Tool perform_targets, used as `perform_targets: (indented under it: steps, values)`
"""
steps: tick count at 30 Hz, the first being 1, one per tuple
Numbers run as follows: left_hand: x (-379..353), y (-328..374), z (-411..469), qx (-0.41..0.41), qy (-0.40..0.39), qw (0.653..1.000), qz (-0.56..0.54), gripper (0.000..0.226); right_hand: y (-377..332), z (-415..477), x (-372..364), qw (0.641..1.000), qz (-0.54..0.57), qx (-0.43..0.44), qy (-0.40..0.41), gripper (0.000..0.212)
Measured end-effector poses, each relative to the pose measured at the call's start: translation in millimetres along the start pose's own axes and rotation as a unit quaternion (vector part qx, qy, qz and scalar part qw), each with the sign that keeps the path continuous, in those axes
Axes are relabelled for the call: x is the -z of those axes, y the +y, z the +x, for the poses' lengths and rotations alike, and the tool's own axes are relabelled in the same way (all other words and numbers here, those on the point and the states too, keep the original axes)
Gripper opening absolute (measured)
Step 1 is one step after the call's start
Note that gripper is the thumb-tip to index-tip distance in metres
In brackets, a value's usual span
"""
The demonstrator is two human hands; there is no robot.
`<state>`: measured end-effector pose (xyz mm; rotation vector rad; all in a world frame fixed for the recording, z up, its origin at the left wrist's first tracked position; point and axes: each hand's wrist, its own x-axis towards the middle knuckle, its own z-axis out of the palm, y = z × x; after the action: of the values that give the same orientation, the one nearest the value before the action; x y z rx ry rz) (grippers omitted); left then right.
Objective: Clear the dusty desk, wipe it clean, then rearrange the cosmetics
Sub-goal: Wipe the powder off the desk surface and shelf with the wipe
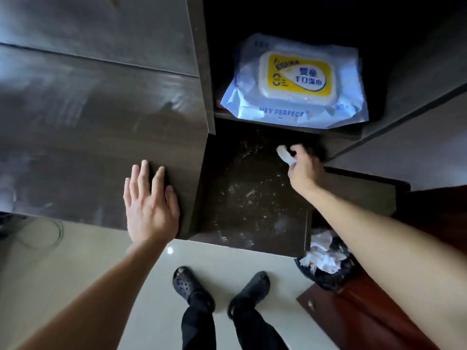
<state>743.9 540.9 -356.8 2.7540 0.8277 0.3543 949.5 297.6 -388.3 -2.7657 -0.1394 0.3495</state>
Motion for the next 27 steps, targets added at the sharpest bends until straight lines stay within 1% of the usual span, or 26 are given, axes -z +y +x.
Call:
perform_targets:
  steps: [3, 4, 6, 7, 9, 11, 13, 15, 16, 17, 18, 19, 21, 22, 23, 25, 27]
  values:
    - [-4, -1, -1, 0.002, 0.016, 1.000, -0.002, 0.044, -12, 58, -11, 0.994, -0.101, 0.043, -0.004, 0.038]
    - [-5, -1, -1, 0.002, 0.018, 1.000, -0.003, 0.044, -8, 78, -18, 0.992, -0.116, 0.044, -0.012, 0.041]
    - [-8, -2, -1, 0.003, 0.027, 1.000, -0.006, 0.044, 6, 111, -32, 0.988, -0.144, 0.047, 0.023, 0.056]
    - [-9, -2, -1, 0.002, 0.033, 0.999, -0.007, 0.043, 14, 124, -41, 0.987, -0.145, 0.062, 0.035, 0.056]
    - [-11, -3, -1, -0.001, 0.040, 0.999, -0.010, 0.043, 25, 127, -52, 0.987, -0.135, 0.082, 0.016, 0.043]
    - [-12, -4, -1, 0.002, 0.041, 0.999, -0.008, 0.042, 36, 100, -56, 0.982, -0.132, 0.133, 0.014, 0.036]
    - [-12, -3, -2, 0.004, 0.036, 0.999, -0.005, 0.043, 46, 47, -59, 0.975, -0.092, 0.203, -0.004, 0.035]
    - [-10, -2, -3, 0.008, 0.029, 1.000, -0.004, 0.045, 60, -16, -57, 0.955, -0.049, 0.285, -0.072, 0.027]
    - [-10, -1, -3, 0.009, 0.026, 1.000, -0.005, 0.045, 64, -40, -53, 0.940, -0.058, 0.322, -0.100, 0.030]
    - [-9, -1, -3, 0.009, 0.025, 1.000, -0.005, 0.046, 67, -50, -49, 0.932, -0.065, 0.331, -0.132, 0.031]
    - [-8, -1, -3, 0.008, 0.025, 1.000, -0.005, 0.046, 63, -48, -43, 0.939, -0.064, 0.312, -0.129, 0.029]
    - [-8, -1, -2, 0.008, 0.024, 1.000, -0.007, 0.046, 57, -34, -39, 0.953, -0.061, 0.279, -0.100, 0.027]
    - [-8, -1, -2, 0.007, 0.024, 1.000, -0.009, 0.045, 44, 7, -34, 0.973, -0.072, 0.219, -0.015, 0.033]
    - [-7, -2, -2, 0.006, 0.024, 1.000, -0.008, 0.045, 39, 25, -34, 0.976, -0.095, 0.196, 0.005, 0.036]
    - [-8, -2, -2, 0.004, 0.025, 1.000, -0.007, 0.045, 36, 37, -35, 0.975, -0.121, 0.185, 0.002, 0.039]
    - [-9, -3, -2, 0.001, 0.025, 1.000, -0.008, 0.044, 35, 31, -45, 0.969, -0.144, 0.202, -0.004, 0.041]
    - [-9, -3, -3, 0.001, 0.023, 1.000, -0.009, 0.044, 48, -5, -55, 0.956, -0.136, 0.258, -0.009, 0.042]
